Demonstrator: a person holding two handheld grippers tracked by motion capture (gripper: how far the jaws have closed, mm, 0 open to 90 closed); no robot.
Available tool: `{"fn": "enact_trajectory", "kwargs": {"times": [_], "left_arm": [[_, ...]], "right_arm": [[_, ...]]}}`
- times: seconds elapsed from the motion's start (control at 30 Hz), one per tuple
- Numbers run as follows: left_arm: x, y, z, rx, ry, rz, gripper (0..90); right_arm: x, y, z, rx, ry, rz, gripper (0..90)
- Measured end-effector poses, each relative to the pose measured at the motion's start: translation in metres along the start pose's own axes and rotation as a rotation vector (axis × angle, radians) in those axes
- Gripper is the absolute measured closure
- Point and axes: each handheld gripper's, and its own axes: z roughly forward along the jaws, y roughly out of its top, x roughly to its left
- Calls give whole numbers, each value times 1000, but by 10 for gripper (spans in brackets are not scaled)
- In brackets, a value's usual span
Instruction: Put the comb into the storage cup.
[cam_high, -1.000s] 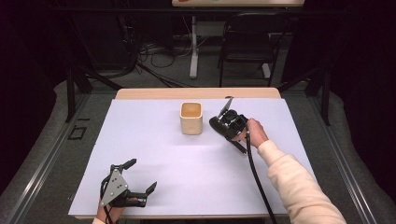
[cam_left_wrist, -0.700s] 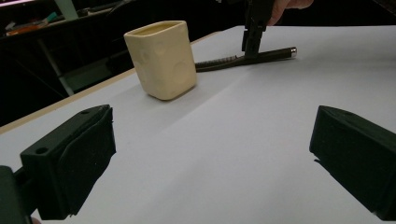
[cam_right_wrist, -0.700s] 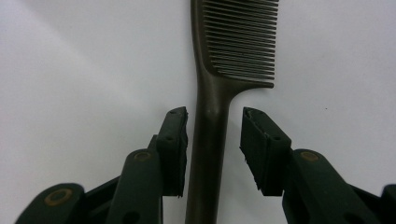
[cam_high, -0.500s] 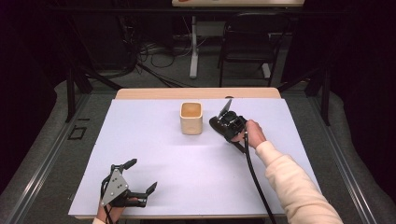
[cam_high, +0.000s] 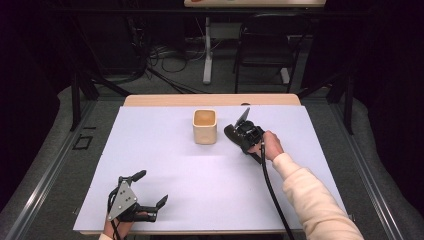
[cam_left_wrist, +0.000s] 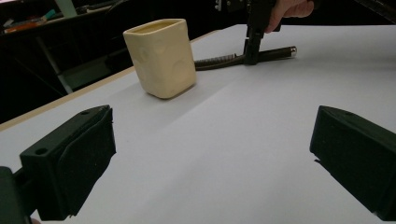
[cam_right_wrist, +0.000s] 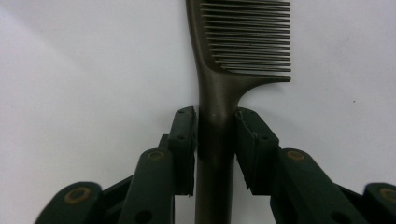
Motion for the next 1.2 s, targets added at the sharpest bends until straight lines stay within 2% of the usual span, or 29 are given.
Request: {"fn": "enact_trajectory", "kwargs": {"times": [0.13, 0.23, 0.3, 0.5, 0.63, 0.67, 0.7, 0.73, 0.77, 0.8, 0.87, 0.97, 1.03, 1.07, 1.1, 1.17, 1.2], "left_arm": [[0, 0, 0, 0, 0, 0, 2], [0, 0, 0, 0, 0, 0, 2], [0, 0, 0, 1, -1, 1, 2], [0, 0, 0, 1, 0, 3, 2], [0, 0, 0, 1, 1, 2, 2], [0, 0, 0, 1, 0, 2, 3], [0, 0, 0, 2, 0, 3, 3], [0, 0, 0, 1, -1, 2, 3], [0, 0, 0, 1, 0, 2, 3], [0, 0, 0, 2, 1, 2, 3], [0, 0, 0, 2, 0, 2, 3], [0, 0, 0, 1, 1, 0, 3], [0, 0, 0, 0, 1, -2, 3], [0, 0, 0, 2, 0, 1, 3], [0, 0, 0, 1, 0, 2, 3], [0, 0, 0, 1, 0, 3, 3], [0, 0, 0, 2, 0, 3, 3]], "right_arm": [[-3, -1, 0, -12, 6, 9, 717], [-3, -1, 0, -12, 14, 36, 720], [-4, -1, 0, -13, 18, 21, 722], [-7, -3, -1, -12, 38, 36, 725], [-9, -4, -3, -29, 41, 20, 725], [-9, -5, -4, -29, 42, 42, 725], [-9, -5, -5, -29, 43, 42, 726], [-11, -5, -6, -43, 46, 20, 726], [-8, -6, -7, -33, 46, 64, 726], [-12, -6, -7, -55, 50, 11, 726], [-11, -7, -10, -54, 51, 44, 726], [-12, -9, -12, -79, 58, 35, 726], [-12, -11, -15, -91, 63, 47, 726], [-14, -11, -15, -101, 62, 11, 726], [-12, -12, -17, -99, 64, 33, 726], [-12, -14, -18, -110, 66, 37, 726], [-11, -14, -19, -108, 65, 57, 726]]}}
